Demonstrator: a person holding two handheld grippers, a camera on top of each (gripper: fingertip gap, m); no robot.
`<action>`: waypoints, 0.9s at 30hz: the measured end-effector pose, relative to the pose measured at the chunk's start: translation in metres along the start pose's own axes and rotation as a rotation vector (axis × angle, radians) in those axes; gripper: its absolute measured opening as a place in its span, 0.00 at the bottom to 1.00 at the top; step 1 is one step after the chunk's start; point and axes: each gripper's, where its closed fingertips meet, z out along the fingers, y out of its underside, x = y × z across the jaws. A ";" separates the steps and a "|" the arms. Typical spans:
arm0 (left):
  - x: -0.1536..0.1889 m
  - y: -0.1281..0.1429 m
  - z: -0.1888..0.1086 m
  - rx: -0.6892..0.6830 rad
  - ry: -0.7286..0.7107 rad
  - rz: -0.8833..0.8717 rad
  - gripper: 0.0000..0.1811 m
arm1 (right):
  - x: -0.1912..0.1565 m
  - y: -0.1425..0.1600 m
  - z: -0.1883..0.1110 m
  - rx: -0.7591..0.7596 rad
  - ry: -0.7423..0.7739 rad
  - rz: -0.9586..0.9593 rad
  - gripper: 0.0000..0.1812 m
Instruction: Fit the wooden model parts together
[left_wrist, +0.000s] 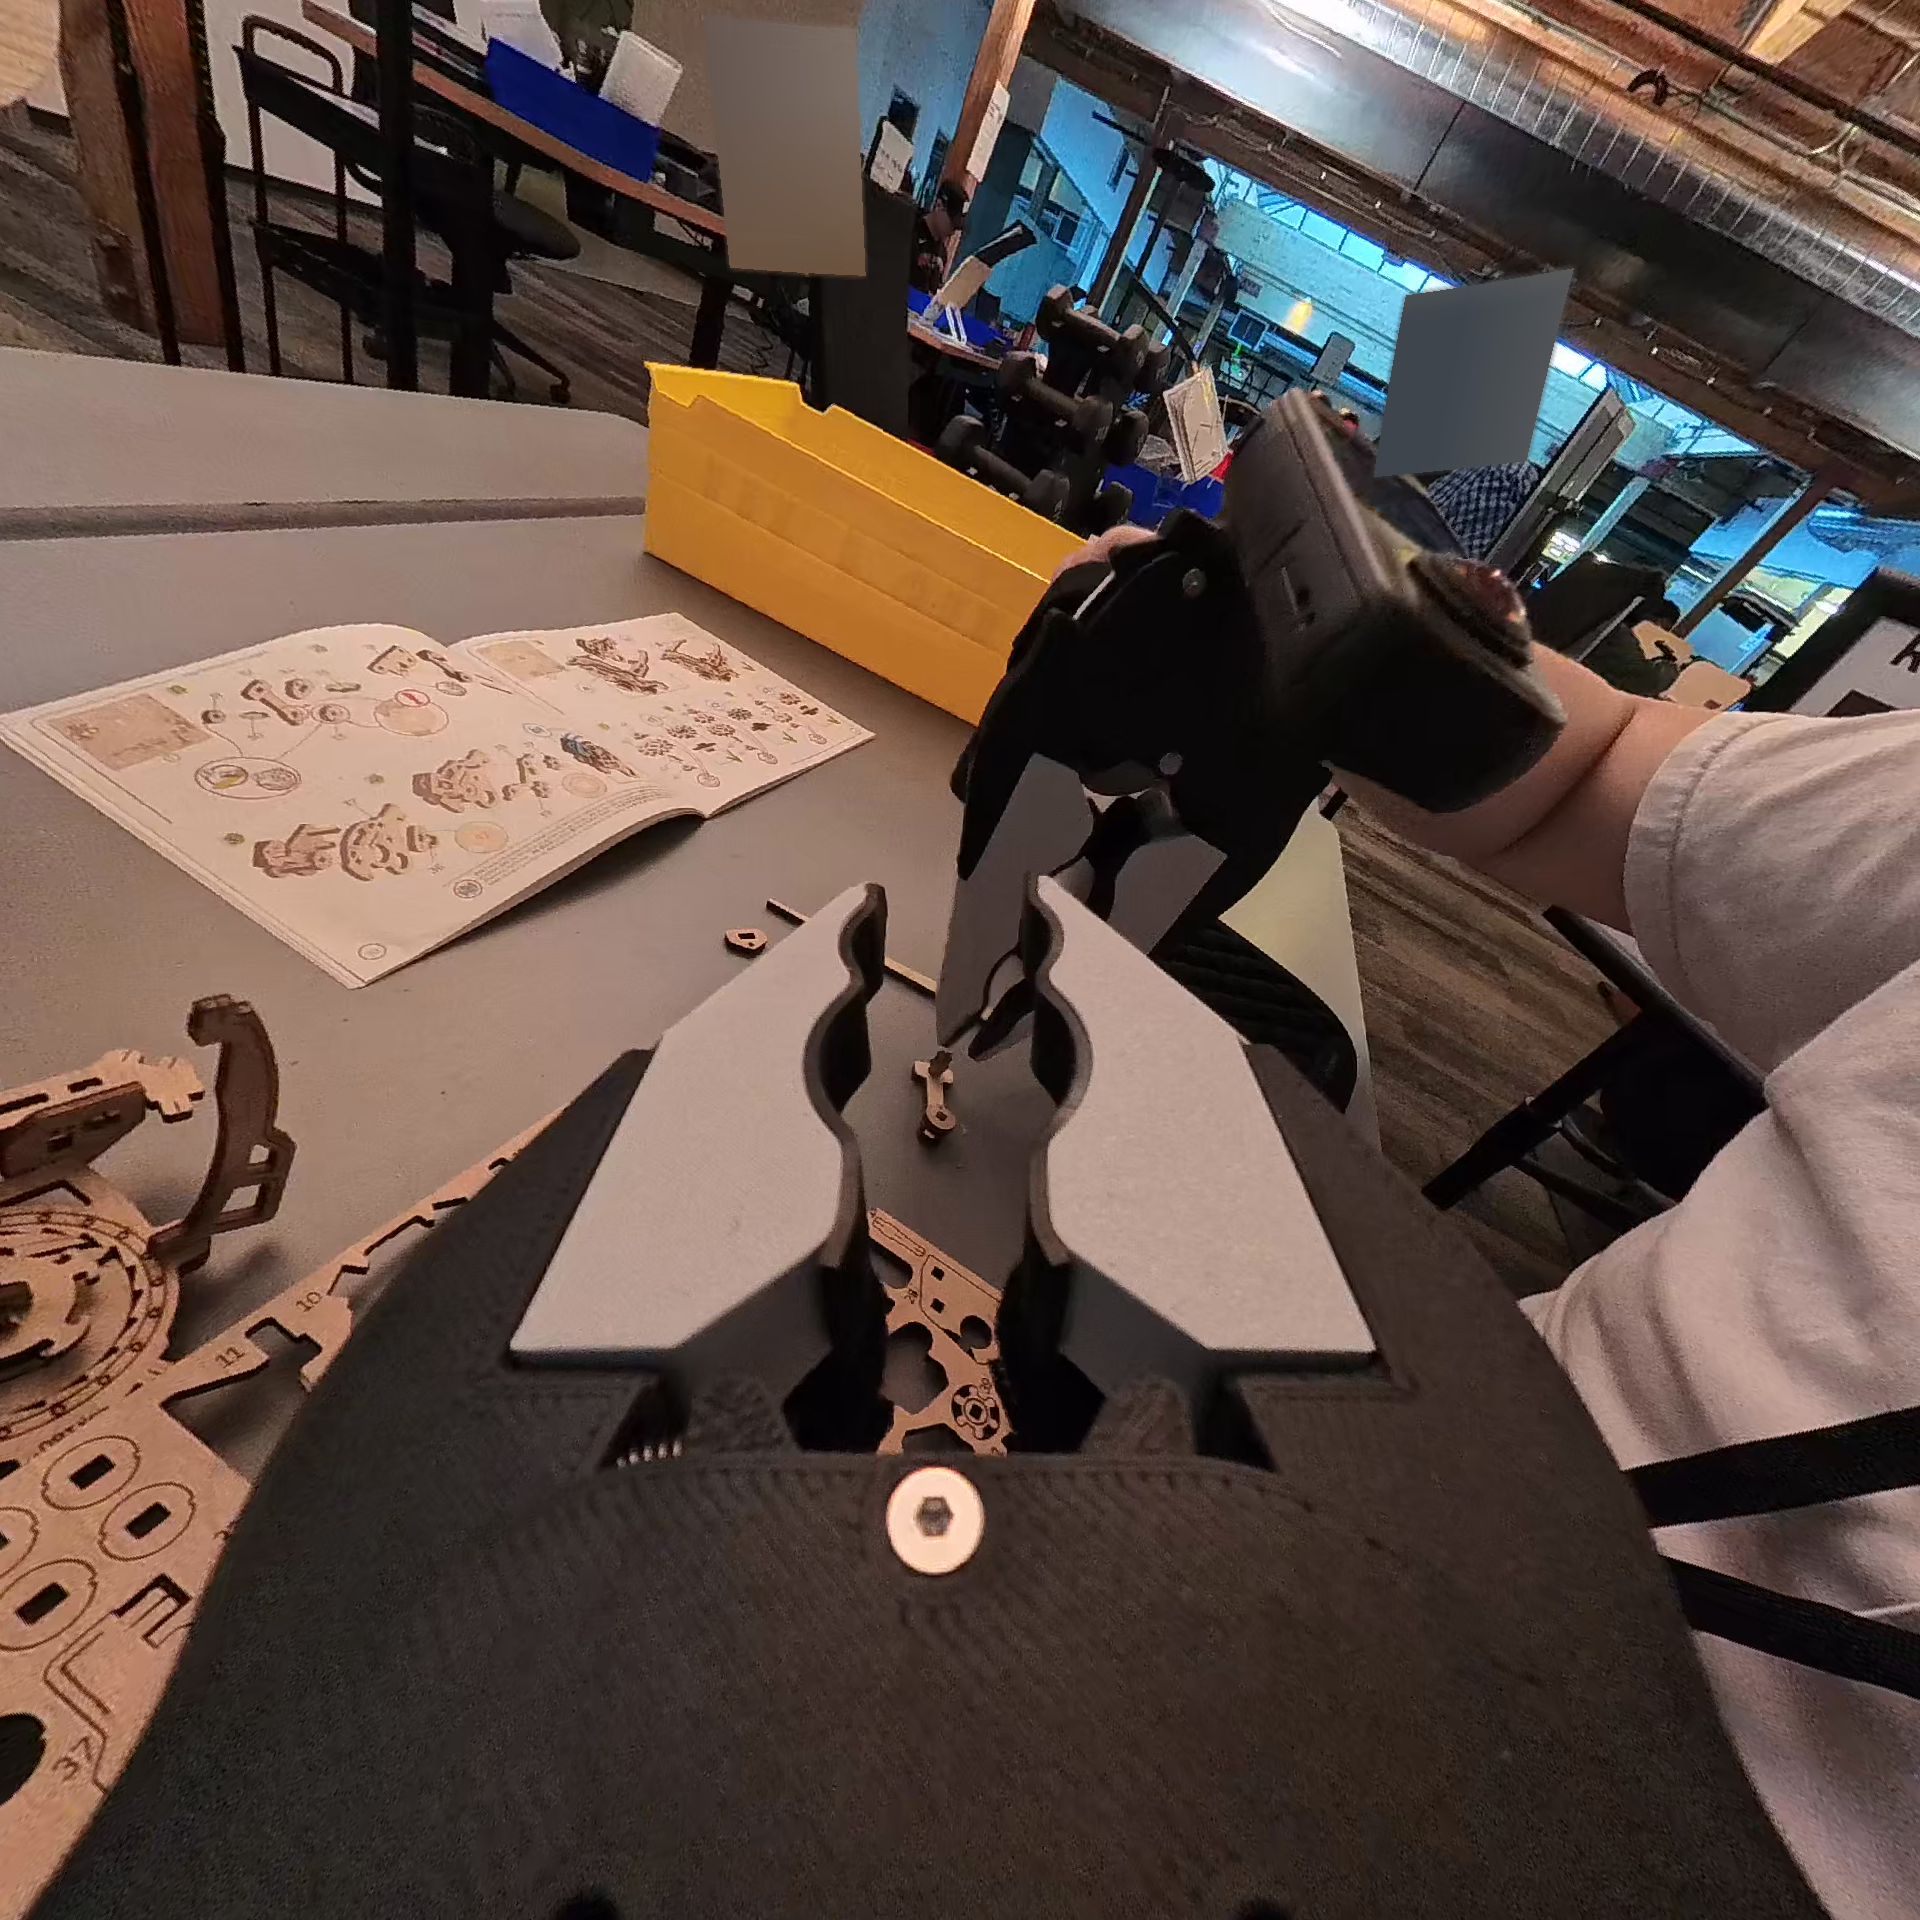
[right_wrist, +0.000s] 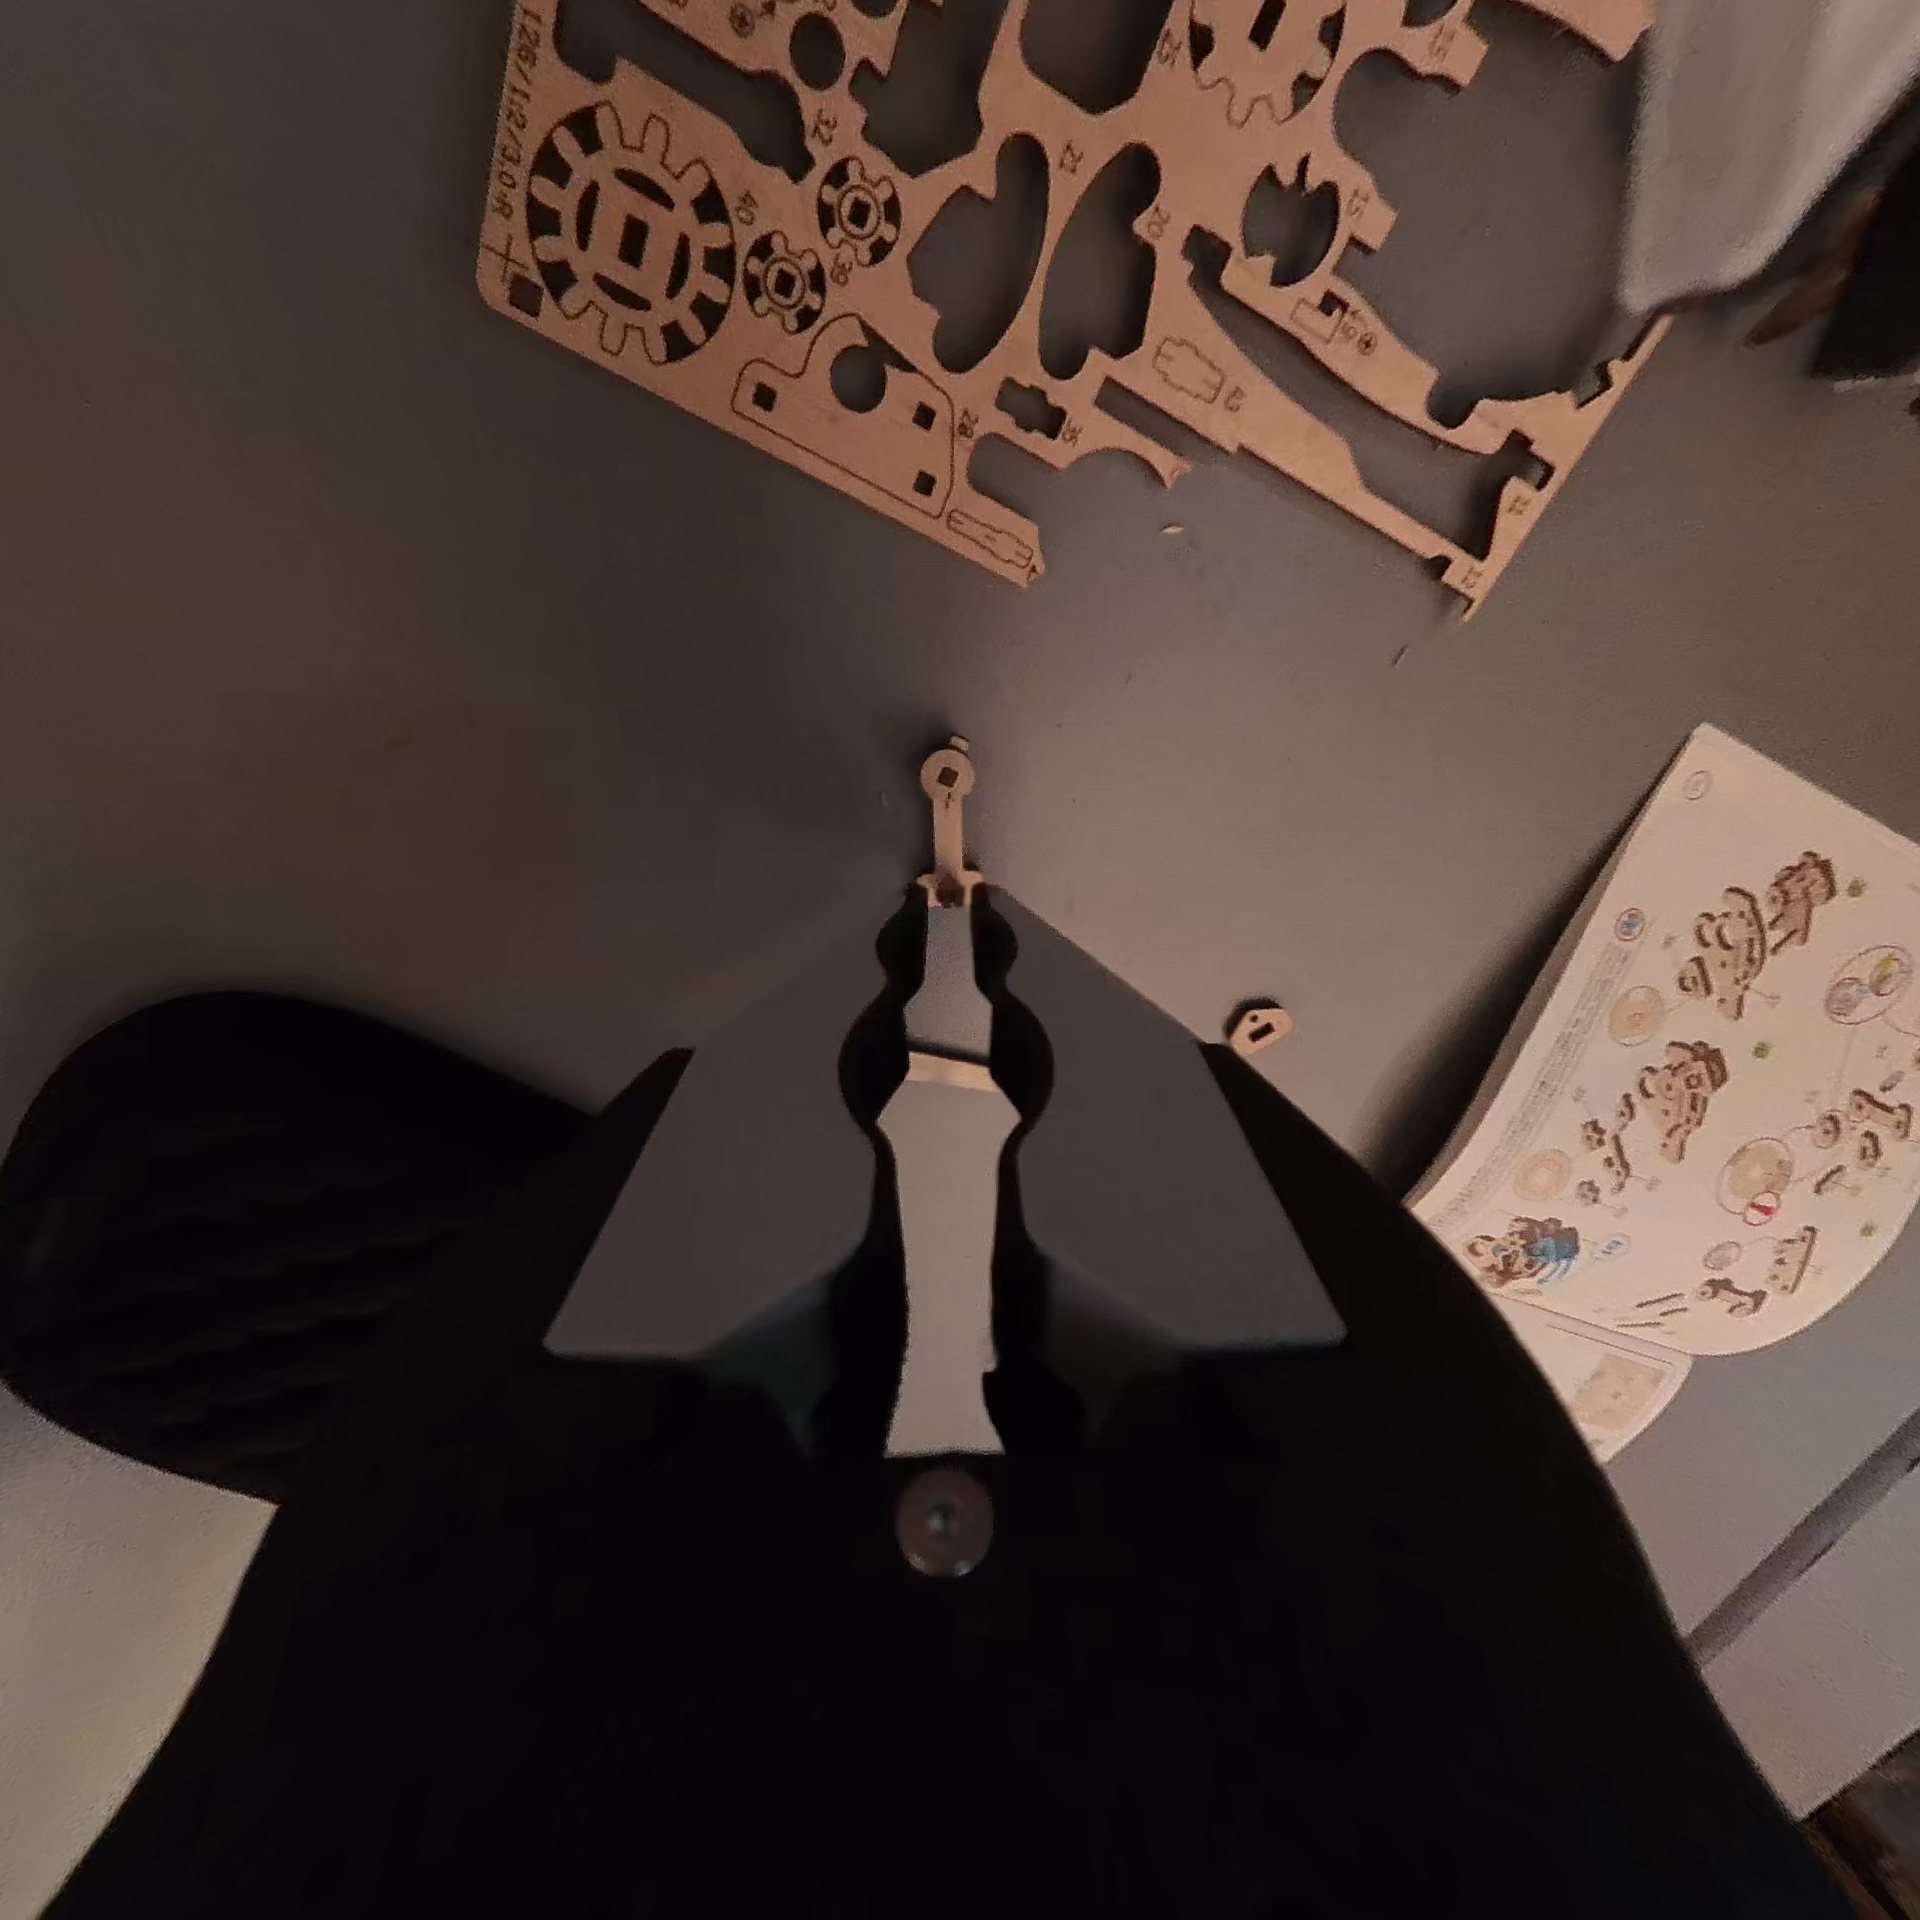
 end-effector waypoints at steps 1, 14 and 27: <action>0.000 0.000 0.000 0.000 0.001 -0.001 0.13 | 0.000 0.000 0.000 -0.001 -0.001 -0.001 0.04; 0.000 0.001 0.001 -0.004 0.004 -0.006 0.13 | -0.001 0.004 0.010 -0.018 -0.026 0.008 0.01; 0.000 0.001 0.000 -0.003 0.002 -0.002 0.13 | -0.005 0.008 0.005 -0.030 -0.051 0.072 0.01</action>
